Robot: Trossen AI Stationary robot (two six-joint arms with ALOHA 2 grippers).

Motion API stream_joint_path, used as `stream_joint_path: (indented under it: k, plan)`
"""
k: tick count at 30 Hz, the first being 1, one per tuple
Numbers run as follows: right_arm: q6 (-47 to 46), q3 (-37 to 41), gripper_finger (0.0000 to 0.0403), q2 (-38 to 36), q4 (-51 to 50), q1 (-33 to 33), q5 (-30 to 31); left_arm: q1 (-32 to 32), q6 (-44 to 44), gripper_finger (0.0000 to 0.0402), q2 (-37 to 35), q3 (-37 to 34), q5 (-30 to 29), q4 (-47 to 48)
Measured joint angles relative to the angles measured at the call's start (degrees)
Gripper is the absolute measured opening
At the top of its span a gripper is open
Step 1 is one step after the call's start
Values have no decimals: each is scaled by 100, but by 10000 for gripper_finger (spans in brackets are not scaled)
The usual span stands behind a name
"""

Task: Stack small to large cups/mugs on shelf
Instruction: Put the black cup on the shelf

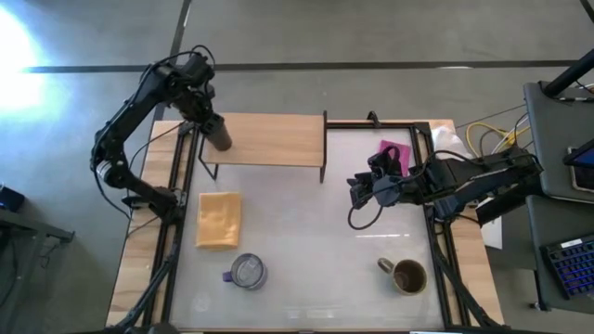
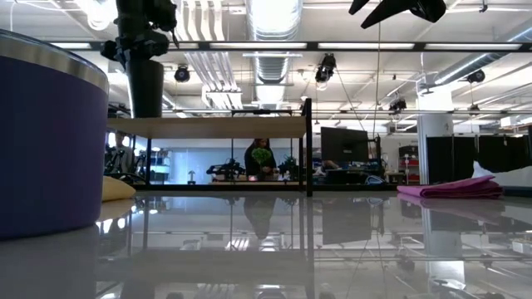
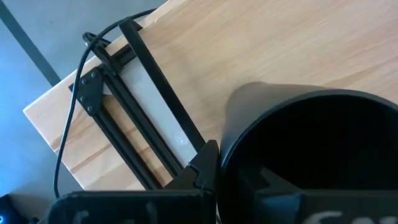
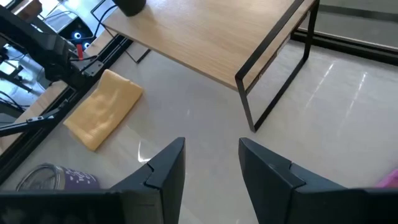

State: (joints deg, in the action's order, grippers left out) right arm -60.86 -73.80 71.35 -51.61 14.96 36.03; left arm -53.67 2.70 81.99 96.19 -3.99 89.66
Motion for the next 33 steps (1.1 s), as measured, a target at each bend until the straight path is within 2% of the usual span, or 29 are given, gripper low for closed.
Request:
stream_joint_path:
  k: [16,28,33]
  plan:
    - [89,0,144,0,0,0,0,0,0,2,-242,19,-120,40]
    - [155,0,144,0,-2,0,0,1,-2,91,-223,18,-117,38]
    - [232,0,144,0,-7,0,0,4,-4,106,-228,15,-35,38]
